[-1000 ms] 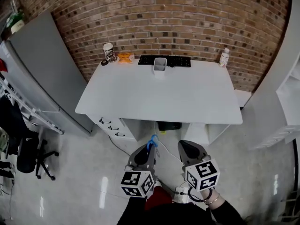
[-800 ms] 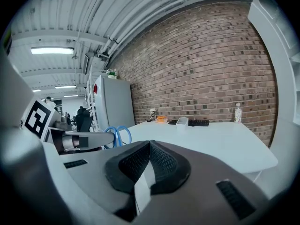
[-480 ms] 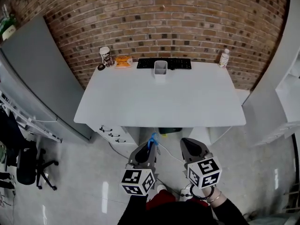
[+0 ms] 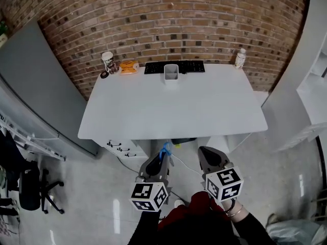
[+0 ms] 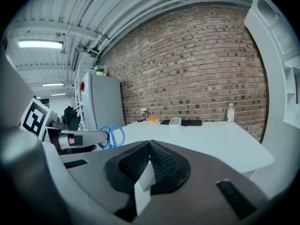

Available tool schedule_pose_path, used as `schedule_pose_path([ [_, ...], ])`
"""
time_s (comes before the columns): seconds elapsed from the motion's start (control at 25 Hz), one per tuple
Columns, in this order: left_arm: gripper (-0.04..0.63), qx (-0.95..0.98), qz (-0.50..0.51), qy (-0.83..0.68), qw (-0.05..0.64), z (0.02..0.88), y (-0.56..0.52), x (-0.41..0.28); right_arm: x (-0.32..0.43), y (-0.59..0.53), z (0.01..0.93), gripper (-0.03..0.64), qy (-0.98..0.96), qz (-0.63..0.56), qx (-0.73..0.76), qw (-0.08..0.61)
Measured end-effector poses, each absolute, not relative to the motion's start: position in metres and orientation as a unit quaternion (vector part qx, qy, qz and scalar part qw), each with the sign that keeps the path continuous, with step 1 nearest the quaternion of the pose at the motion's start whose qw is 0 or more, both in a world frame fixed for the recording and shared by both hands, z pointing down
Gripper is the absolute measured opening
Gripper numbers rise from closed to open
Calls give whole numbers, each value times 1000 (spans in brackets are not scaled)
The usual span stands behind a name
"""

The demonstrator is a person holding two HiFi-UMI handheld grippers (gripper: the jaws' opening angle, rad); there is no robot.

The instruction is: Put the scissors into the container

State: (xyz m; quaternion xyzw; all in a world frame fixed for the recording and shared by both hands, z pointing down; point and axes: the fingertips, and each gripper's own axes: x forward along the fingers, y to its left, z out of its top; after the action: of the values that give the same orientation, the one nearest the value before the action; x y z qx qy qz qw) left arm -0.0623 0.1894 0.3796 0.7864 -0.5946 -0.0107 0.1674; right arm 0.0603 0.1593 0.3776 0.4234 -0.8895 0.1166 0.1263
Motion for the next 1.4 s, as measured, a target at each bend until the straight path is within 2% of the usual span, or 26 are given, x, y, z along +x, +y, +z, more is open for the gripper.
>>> schedule_pose_path([
  [0.8,38,770,-23,-618,156,371,176,-103,33,140,381,9,-894,116,411,137],
  [1.4,37,768,-18,-621,152,371,91,-126,24,56,384,9,-890,121,421,126],
])
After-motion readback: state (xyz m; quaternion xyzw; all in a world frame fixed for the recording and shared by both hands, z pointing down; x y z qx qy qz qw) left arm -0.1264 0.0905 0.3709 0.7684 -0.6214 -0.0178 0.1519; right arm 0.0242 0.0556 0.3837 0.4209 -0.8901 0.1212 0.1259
